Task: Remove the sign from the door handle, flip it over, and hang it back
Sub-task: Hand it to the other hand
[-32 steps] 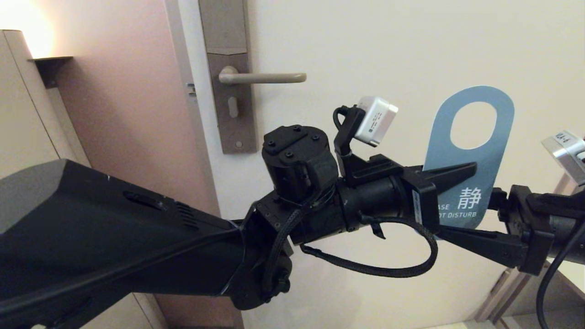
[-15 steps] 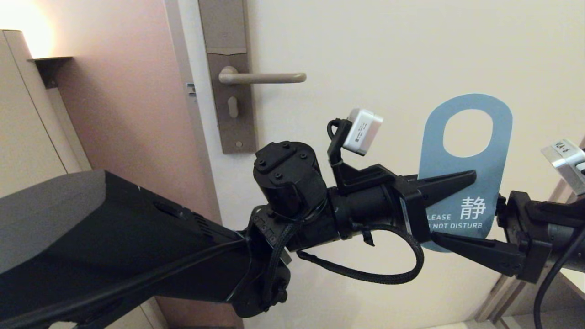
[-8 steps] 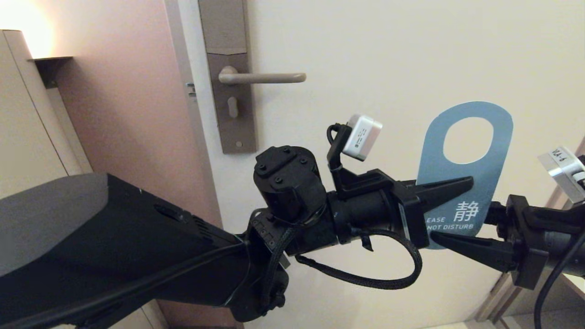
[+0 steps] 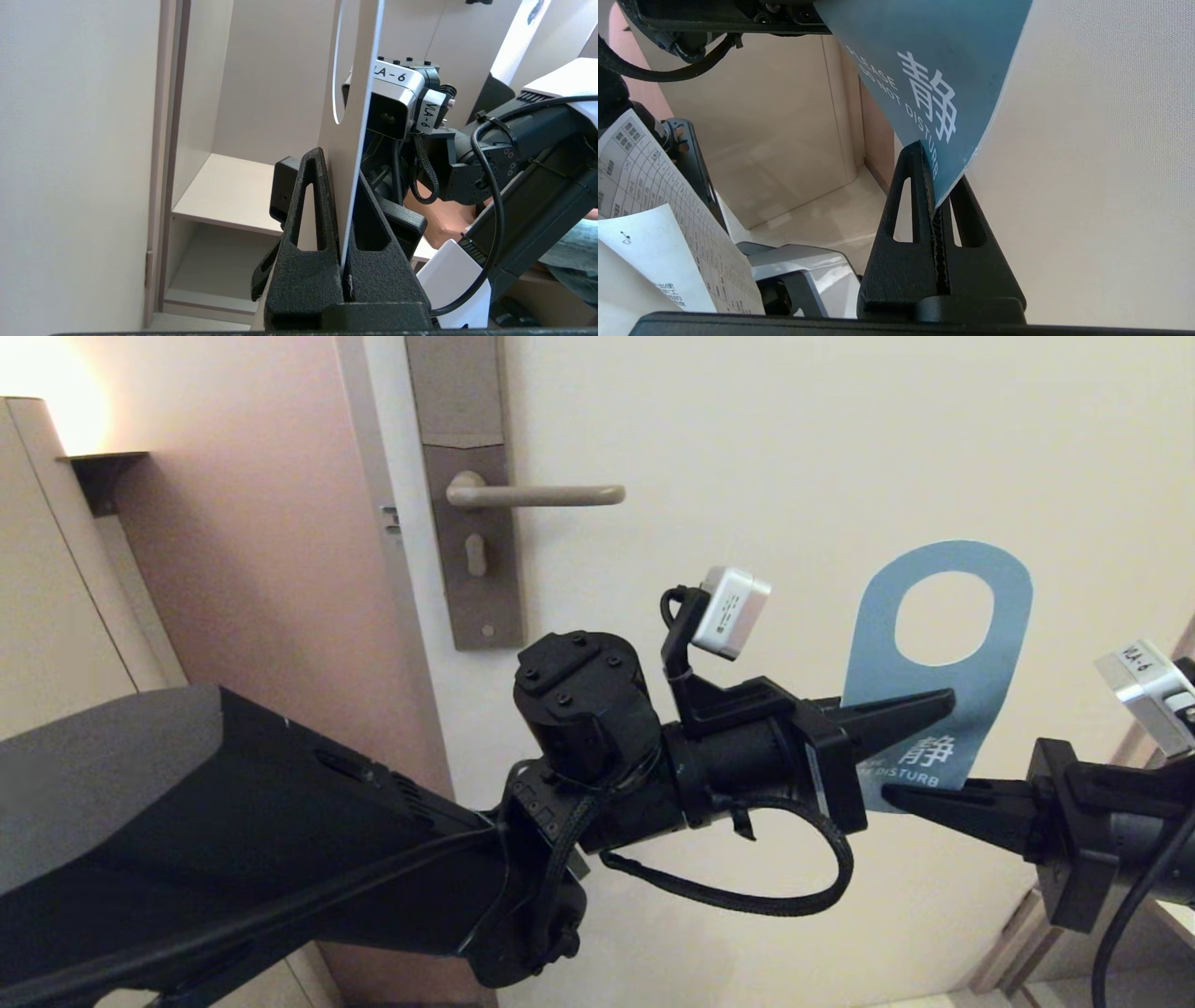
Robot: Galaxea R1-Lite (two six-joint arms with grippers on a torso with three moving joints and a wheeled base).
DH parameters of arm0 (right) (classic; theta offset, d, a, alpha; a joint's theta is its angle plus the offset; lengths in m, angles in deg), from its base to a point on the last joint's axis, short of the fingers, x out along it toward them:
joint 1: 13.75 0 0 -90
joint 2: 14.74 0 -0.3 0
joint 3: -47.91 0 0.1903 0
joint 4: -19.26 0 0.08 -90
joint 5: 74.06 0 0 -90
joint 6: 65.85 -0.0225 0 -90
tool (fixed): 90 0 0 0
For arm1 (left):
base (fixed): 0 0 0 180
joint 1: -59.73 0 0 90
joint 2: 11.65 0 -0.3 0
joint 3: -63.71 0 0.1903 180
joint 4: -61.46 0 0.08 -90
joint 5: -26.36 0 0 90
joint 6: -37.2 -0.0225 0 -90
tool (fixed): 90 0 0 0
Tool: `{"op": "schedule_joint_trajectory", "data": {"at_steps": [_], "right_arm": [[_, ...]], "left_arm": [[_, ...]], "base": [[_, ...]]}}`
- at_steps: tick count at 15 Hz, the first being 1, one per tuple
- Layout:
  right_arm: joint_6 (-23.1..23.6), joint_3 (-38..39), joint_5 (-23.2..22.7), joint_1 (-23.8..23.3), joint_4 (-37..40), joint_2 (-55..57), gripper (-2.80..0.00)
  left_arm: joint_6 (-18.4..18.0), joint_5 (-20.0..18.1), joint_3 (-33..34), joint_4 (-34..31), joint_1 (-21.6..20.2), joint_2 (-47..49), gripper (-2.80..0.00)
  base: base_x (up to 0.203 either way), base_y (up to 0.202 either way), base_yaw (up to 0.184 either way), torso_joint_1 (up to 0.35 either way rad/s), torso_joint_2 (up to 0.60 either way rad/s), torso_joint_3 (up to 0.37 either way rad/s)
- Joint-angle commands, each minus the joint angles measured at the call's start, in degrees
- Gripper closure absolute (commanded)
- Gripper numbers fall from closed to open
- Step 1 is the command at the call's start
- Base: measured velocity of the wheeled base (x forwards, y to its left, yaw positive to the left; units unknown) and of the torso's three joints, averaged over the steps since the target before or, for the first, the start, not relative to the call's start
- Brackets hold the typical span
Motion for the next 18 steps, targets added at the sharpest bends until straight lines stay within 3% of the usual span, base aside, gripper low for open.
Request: {"op": "schedule_joint_trajectory", "data": {"at_steps": [1,12,16,17,18], "right_arm": [[0.05,-0.03,-0.15,0.0,-0.31,-0.01,0.0],[0.05,0.06,-0.06,-0.08,-0.4,-0.62,0.0],[0.04,0.32,-0.06,-0.16,-0.4,-0.45,0.0],[-0.04,0.32,-0.06,-0.17,-0.4,-0.43,0.0],[-0.04,0.32,-0.06,-0.14,-0.4,-0.36,0.0]], "left_arm": [[0.23,-0.14,0.0,0.31,-0.02,0.24,0.0],[-0.32,0.35,1.52,0.31,-0.18,1.45,0.0],[-2.13,0.43,1.67,0.22,-0.21,2.2,0.0],[-2.29,0.5,1.67,0.22,-0.24,2.22,-2.8],[-2.23,0.43,1.67,0.22,-0.24,2.22,-2.8]], "base": [[0.0,0.0,0.0,0.0,0.0,0.0],[0.0,0.0,0.0,0.0,0.0,0.0],[0.0,0.0,0.0,0.0,0.0,0.0],[0.0,0.0,0.0,0.0,0.0,0.0],[0.0,0.0,0.0,0.0,0.0,0.0]]}}
